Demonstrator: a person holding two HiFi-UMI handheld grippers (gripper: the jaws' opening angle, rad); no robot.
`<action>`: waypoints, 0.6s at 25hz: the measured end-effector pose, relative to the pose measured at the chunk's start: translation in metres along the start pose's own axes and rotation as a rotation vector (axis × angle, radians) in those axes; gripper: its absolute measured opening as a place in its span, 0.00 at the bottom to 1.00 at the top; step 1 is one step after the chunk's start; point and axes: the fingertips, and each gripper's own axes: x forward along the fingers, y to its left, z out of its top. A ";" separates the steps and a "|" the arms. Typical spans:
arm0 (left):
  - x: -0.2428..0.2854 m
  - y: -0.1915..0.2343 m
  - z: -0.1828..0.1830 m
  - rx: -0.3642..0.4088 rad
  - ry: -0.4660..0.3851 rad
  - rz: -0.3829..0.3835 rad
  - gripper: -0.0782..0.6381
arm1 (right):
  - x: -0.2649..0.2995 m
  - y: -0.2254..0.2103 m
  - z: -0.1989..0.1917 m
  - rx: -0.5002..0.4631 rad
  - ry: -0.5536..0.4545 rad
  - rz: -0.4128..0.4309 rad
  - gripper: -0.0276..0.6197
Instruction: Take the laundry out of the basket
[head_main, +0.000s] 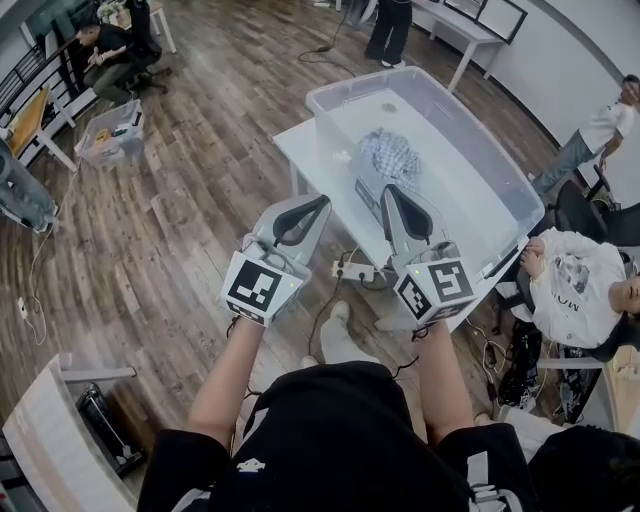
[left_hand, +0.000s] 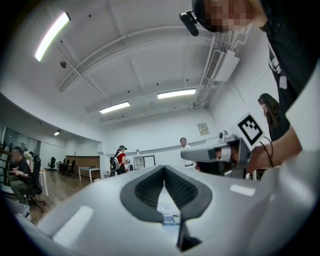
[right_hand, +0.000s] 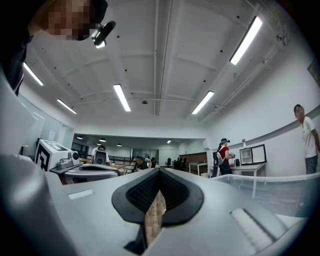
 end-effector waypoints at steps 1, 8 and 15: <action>0.006 0.002 -0.001 -0.002 0.000 -0.002 0.12 | 0.004 -0.006 0.000 0.001 -0.001 -0.003 0.04; 0.051 0.017 -0.007 -0.002 -0.007 -0.030 0.12 | 0.031 -0.042 0.001 -0.006 0.000 -0.017 0.04; 0.098 0.034 -0.009 0.009 -0.005 -0.041 0.12 | 0.062 -0.082 0.003 -0.003 -0.010 -0.022 0.04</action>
